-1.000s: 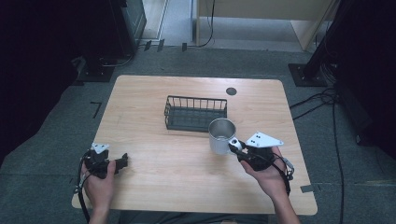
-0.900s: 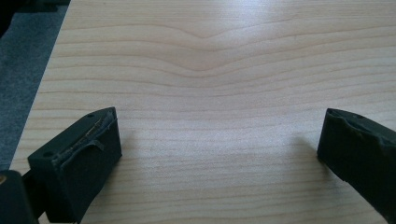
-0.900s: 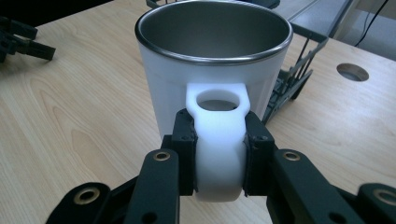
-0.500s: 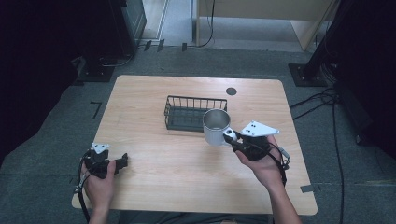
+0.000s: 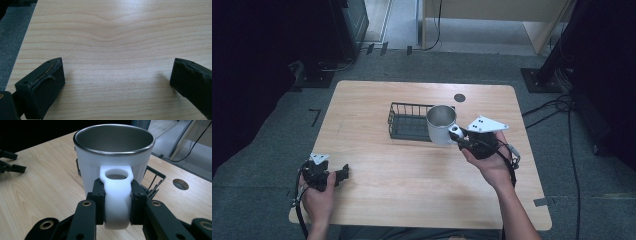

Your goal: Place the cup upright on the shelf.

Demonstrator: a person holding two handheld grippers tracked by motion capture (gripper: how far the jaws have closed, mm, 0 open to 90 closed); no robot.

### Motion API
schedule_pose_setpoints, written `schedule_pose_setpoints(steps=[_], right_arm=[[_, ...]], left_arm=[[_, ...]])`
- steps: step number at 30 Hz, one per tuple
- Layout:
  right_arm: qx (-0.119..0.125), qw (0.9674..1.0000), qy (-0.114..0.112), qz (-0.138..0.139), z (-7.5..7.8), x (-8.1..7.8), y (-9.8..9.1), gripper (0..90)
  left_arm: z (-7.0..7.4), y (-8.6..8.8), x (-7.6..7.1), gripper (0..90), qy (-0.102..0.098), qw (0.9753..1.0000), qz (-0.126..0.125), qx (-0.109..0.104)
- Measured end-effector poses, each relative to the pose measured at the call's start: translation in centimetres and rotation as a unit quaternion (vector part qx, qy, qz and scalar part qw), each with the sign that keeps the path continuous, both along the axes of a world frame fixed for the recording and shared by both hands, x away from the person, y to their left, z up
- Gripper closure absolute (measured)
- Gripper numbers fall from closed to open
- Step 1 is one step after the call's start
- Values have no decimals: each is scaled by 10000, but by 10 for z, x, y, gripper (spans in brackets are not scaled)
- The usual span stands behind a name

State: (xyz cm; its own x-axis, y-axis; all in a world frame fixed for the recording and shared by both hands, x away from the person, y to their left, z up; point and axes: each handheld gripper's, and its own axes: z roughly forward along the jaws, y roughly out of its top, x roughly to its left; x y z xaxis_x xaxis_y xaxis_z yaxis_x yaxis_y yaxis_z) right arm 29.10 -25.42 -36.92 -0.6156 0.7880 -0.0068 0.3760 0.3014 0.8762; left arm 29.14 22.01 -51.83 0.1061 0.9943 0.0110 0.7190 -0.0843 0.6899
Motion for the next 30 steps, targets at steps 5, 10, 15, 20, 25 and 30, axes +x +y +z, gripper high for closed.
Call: schedule_pose_setpoints(steps=[5,10,15,20,25,30], right_arm=[[21,10000,-88,-26,9,9,0,720],[-1,9999,-121,-56,14,15,1,720],[-96,9998,-118,-94,18,25,3,720],[-146,9997,-129,-120,18,38,5,720],[-152,9998,-92,-98,18,48,8,720],[-188,9998,-87,-70,17,62,14,720]], left_arm=[[0,0,0,0,1,10000,-4,1],[0,0,0,0,0,10000,3,2],[0,0,1,0,3,10000,7,8],[0,0,1,0,-1,10000,10,9],[0,-1,1,0,0,10000,10,9],[0,-1,1,0,-3,10000,13,10]])
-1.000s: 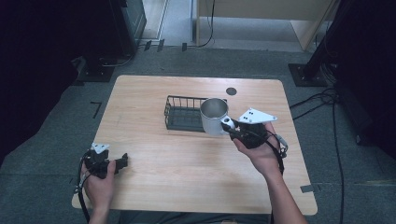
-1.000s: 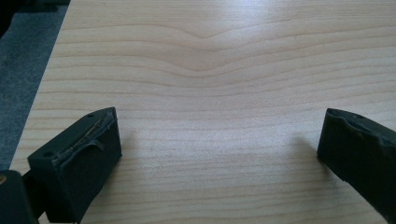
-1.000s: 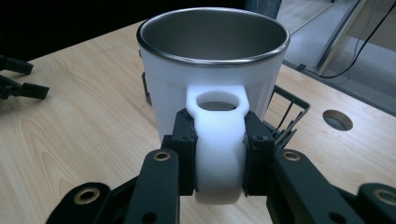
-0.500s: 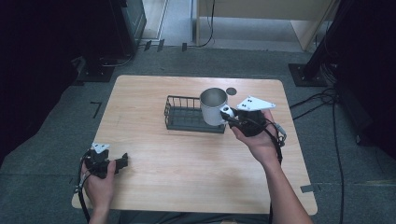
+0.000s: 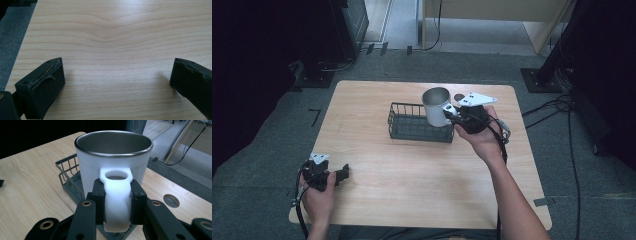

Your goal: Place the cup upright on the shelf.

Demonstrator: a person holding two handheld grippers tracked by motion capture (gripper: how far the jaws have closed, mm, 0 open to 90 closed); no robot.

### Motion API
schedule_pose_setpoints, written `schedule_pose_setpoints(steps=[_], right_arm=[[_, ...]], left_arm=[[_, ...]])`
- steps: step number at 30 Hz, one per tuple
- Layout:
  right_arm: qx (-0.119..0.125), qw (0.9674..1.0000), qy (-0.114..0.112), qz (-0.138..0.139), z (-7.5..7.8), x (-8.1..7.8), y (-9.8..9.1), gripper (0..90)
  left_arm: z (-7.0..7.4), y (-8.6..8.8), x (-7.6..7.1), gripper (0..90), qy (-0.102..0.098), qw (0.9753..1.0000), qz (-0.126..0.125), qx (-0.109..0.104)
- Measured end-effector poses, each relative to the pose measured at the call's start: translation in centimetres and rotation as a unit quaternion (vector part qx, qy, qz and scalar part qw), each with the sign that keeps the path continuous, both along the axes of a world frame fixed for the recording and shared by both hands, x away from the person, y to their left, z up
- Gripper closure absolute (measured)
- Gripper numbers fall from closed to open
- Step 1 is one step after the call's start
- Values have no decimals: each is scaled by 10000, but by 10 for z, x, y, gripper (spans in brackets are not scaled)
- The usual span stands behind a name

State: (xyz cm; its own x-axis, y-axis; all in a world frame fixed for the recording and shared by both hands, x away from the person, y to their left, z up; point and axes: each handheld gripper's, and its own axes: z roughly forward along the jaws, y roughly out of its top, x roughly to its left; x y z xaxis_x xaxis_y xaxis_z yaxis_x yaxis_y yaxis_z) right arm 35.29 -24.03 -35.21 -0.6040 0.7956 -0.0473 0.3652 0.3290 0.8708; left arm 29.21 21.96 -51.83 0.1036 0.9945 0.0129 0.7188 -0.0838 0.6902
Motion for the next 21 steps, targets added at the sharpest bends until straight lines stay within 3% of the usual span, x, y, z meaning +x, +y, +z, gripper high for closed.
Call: schedule_pose_setpoints(steps=[21], right_arm=[[44,9998,163,117,-22,41,23,720]], left_arm=[[0,0,0,0,3,10000,-3,0]])
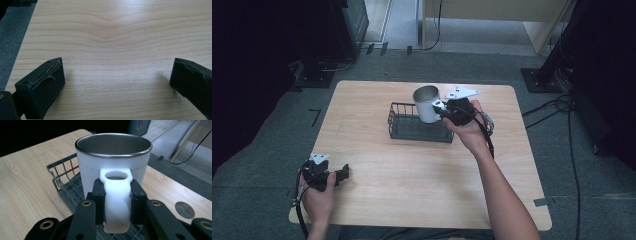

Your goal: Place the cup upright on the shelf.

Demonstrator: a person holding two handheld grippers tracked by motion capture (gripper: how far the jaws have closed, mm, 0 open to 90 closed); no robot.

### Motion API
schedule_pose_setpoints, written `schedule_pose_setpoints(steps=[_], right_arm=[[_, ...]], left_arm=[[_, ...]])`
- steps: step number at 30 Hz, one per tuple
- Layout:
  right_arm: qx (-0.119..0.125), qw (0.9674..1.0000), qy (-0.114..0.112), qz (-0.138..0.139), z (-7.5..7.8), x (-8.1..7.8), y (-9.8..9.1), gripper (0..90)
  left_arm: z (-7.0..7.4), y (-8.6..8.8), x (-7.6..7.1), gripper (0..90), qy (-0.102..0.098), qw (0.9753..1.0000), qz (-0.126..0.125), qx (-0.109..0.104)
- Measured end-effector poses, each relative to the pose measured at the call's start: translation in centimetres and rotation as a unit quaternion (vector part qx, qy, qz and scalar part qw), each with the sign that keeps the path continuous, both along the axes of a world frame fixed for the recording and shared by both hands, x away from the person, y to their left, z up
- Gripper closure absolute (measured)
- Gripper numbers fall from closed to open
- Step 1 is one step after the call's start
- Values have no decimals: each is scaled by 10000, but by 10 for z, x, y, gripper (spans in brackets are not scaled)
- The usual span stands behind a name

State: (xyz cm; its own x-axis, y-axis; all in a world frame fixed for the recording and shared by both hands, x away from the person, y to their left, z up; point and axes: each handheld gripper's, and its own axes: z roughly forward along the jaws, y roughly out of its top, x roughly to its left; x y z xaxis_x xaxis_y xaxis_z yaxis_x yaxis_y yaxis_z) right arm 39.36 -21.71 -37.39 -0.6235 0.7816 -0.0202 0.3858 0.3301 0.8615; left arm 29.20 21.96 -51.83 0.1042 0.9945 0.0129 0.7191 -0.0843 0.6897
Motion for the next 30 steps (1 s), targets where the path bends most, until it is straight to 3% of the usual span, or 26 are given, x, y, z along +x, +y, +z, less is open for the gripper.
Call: schedule_pose_setpoints(steps=[10,30], right_arm=[[7,10000,52,83,-7,8,2,719],[-14,9989,173,436,-27,18,-13,719]], left_arm=[[0,0,0,0,1,10000,0,1],[0,0,0,0,0,10000,-1,1]])
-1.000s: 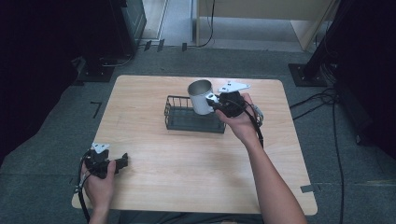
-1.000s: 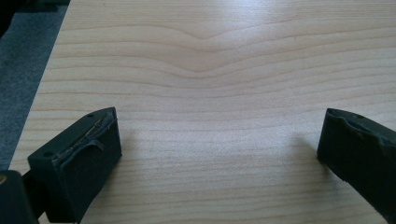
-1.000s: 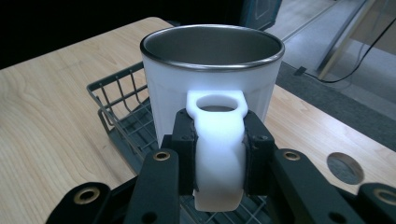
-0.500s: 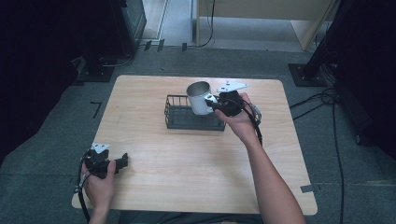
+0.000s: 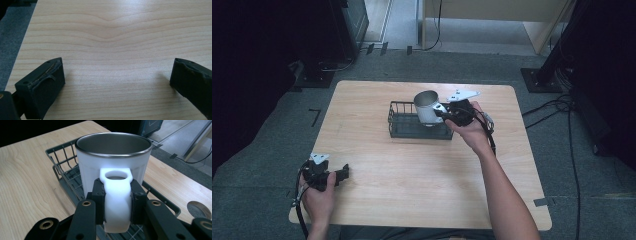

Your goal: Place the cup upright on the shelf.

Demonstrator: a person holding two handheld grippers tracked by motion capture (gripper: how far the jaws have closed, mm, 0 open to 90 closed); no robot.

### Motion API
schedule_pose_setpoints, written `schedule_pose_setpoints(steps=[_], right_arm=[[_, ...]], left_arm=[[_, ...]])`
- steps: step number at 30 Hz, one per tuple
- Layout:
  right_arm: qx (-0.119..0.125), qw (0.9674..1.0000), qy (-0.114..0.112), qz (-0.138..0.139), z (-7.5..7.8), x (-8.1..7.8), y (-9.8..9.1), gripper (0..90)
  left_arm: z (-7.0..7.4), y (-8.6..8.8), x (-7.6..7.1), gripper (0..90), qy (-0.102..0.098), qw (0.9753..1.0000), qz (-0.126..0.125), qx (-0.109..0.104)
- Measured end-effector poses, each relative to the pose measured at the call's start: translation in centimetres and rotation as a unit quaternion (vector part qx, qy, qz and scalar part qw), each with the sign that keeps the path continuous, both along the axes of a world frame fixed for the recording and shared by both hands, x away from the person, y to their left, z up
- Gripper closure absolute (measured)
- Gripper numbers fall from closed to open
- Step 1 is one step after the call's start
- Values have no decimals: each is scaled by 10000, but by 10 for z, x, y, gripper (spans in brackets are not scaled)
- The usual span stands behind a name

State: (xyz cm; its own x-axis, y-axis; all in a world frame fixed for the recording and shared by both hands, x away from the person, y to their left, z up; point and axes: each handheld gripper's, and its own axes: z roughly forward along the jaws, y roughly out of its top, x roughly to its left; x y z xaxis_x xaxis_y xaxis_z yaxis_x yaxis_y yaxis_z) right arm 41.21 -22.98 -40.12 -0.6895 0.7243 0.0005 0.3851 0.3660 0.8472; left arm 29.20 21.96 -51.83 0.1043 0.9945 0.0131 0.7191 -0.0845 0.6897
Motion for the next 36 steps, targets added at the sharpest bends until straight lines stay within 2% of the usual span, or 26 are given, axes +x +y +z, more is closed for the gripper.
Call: schedule_pose_setpoints(steps=[5,10,14,17,22,25,26,27,29,36], right_arm=[[225,9997,79,38,-6,2,-7,718],[282,9995,156,37,-6,4,-9,707],[235,9995,223,-10,-6,4,-10,635],[107,9998,150,-123,-4,1,-12,558],[-32,9998,114,-143,0,-5,-15,600],[64,9999,123,-48,4,-7,-19,704],[-18,9999,140,-43,5,-8,-19,708],[-199,9997,167,7,3,-8,-17,714],[-276,9995,140,23,2,-8,-17,715],[-234,9993,227,183,2,-4,-21,719]], left_arm=[[0,0,0,0,0,10000,2,-2],[0,0,0,0,0,10000,1,-1],[0,0,0,0,0,10000,0,0],[0,0,0,0,3,10000,-3,2],[0,0,0,0,0,10000,1,-2],[0,0,0,0,0,10000,2,-2],[0,0,0,0,0,10000,1,-2],[0,0,0,0,3,10000,-2,1],[0,0,0,0,3,10000,-3,2],[0,0,0,0,-1,10000,1,-2]])
